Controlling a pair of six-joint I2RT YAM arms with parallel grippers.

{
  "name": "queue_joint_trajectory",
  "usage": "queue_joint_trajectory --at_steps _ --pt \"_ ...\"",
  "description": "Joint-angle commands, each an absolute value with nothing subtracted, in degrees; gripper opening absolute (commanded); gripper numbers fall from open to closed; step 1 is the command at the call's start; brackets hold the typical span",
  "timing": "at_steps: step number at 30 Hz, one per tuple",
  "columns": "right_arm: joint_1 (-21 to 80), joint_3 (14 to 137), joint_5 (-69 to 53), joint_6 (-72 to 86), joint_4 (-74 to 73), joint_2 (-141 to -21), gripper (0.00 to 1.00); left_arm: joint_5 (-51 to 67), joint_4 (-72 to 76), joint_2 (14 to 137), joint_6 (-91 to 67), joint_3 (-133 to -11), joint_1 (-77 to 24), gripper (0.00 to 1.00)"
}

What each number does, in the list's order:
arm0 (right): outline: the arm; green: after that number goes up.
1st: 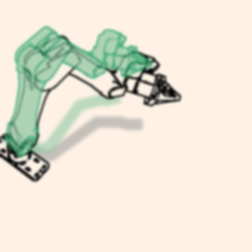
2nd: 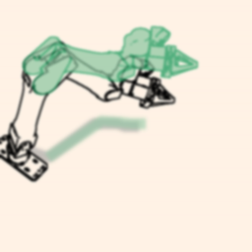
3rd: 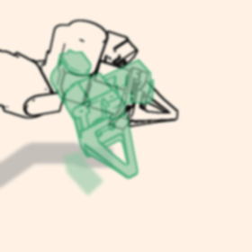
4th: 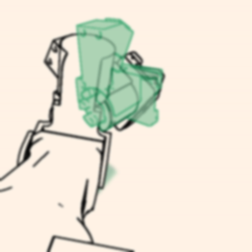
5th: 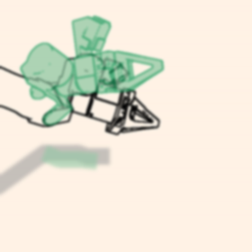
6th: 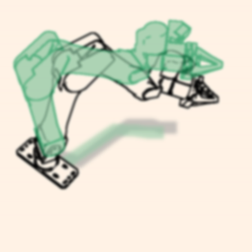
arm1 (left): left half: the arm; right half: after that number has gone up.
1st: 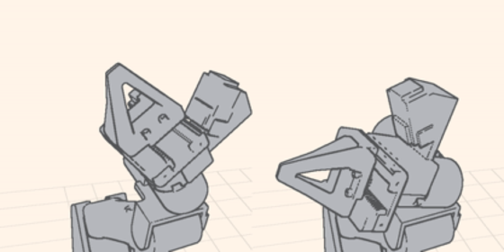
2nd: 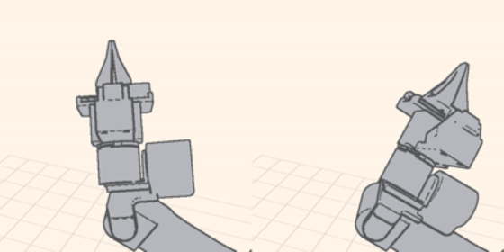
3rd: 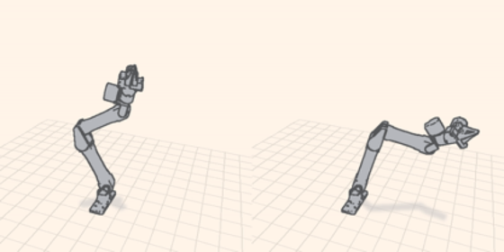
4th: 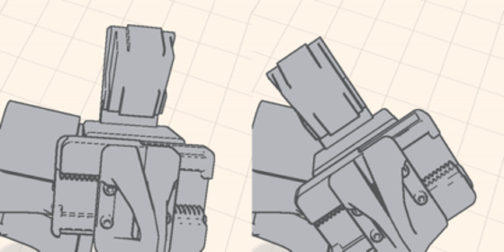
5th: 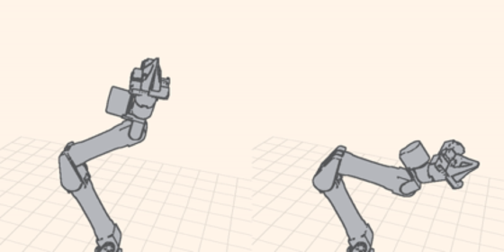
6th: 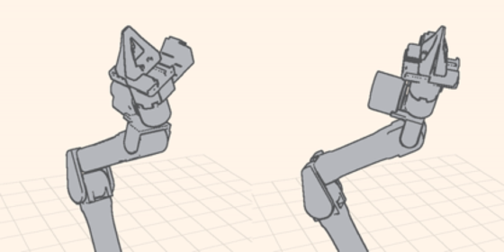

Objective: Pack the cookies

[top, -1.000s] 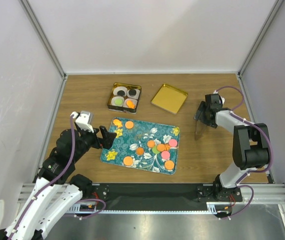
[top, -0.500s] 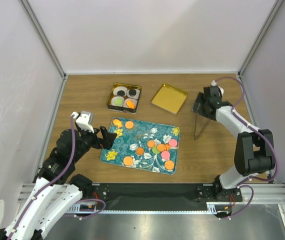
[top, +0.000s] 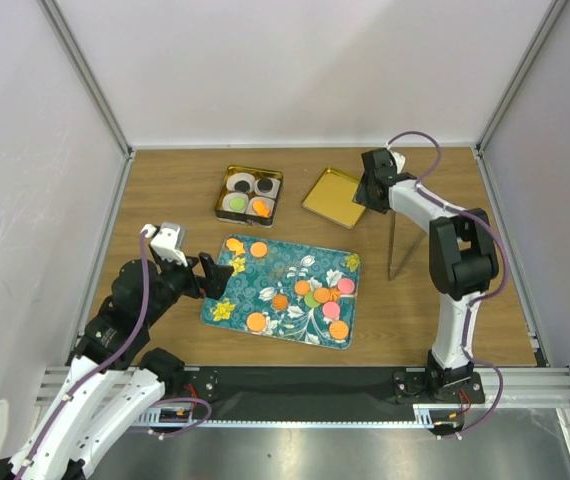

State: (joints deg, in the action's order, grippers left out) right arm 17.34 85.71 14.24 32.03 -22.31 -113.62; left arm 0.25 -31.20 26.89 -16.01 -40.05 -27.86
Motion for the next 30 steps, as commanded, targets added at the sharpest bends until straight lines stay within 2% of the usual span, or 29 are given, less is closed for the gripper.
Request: queue_joint_trajectory --at_steps 1,12,23,26,30 --pt "17.3 90.7 18.1 34.8 -23.1 -115.9 0.51 0.2 -29.8 26.3 -15.4 -40.1 -28.2 1.00" --pt "17.0 94.6 19.2 36.0 -23.7 -123.0 0.39 0.2 -29.8 26.3 -15.5 -40.0 -28.2 1.00" --pt "16.3 95.8 18.5 35.4 -23.9 -125.9 0.35 0.2 -29.8 26.5 -15.5 -40.1 -28.2 1.00" --pt "16.3 96.3 18.1 35.0 -24.1 -126.7 0.30 -1.5 -29.9 26.5 -15.5 -40.1 -28.2 1.00" --pt "15.6 96.1 16.8 34.5 -23.6 -126.5 0.08 -2.2 -30.2 27.1 -15.7 -40.3 -28.2 1.00"
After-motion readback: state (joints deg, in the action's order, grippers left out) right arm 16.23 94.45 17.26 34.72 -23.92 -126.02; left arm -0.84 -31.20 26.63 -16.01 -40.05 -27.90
